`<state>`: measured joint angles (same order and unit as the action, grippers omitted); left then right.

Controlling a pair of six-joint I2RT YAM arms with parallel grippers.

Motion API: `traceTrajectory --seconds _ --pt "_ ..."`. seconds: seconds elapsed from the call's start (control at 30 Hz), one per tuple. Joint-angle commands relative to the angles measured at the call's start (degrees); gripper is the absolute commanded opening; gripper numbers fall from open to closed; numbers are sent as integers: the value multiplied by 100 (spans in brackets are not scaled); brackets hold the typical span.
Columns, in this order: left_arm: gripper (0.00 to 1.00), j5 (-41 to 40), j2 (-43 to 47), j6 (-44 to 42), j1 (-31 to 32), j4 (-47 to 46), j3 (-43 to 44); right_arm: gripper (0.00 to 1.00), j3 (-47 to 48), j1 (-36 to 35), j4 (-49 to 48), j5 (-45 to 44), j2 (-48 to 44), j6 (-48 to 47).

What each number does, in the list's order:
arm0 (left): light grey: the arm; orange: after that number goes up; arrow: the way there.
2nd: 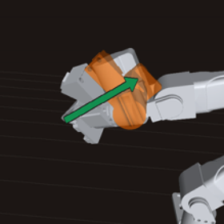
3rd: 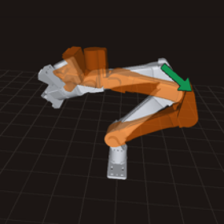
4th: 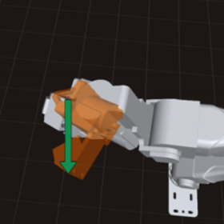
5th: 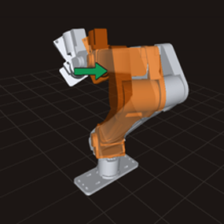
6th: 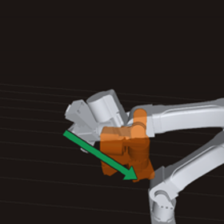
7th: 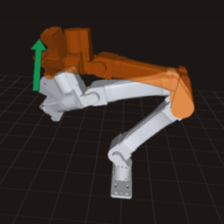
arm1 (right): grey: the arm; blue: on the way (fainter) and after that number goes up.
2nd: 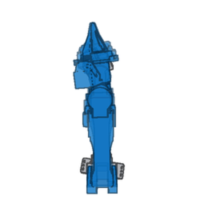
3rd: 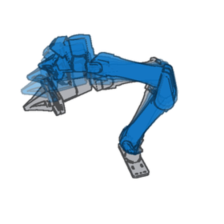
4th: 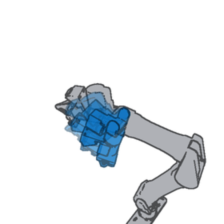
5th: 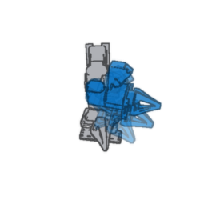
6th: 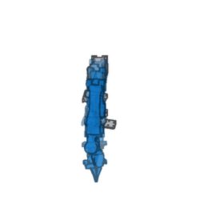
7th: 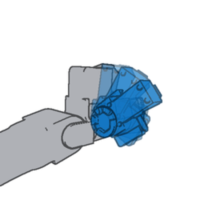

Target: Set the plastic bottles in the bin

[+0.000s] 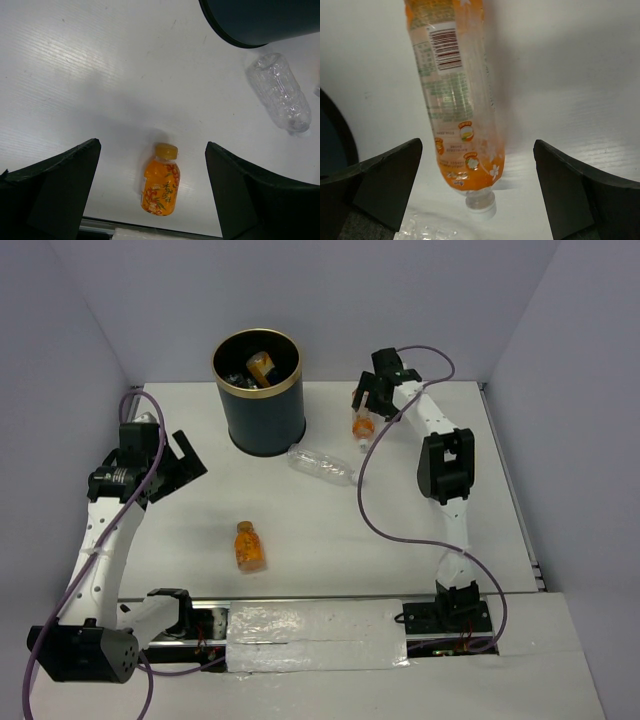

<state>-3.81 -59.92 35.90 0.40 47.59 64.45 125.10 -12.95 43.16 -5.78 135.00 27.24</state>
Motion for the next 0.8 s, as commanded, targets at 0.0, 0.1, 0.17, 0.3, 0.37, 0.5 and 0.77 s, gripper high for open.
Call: traceTrajectory --seconds 0.0,0.1,0.17,0.3,0.37,0.5,0.77 --pt "99 -110 -64 -136 -23 -145 121 100 129 29 -88 -238 122 9" --pt "99 -93 33 -267 -23 -294 95 100 216 29 -246 -99 316 -17" --pt "99 -154 -63 -303 -23 -182 277 100 356 29 -299 -160 413 9" --pt "99 -137 -231 -320 -23 14 613 100 901 21 -299 181 947 61" --pt "99 -128 -134 -294 -14 -127 534 100 1008 12 -448 331 1080 193" --pt "99 -76 -46 -171 -23 -119 455 74 903 -84 -598 447 1152 378" --pt "99 -207 200 -127 -23 -110 104 38 -855 -278 -1283 -2 -1131 256"
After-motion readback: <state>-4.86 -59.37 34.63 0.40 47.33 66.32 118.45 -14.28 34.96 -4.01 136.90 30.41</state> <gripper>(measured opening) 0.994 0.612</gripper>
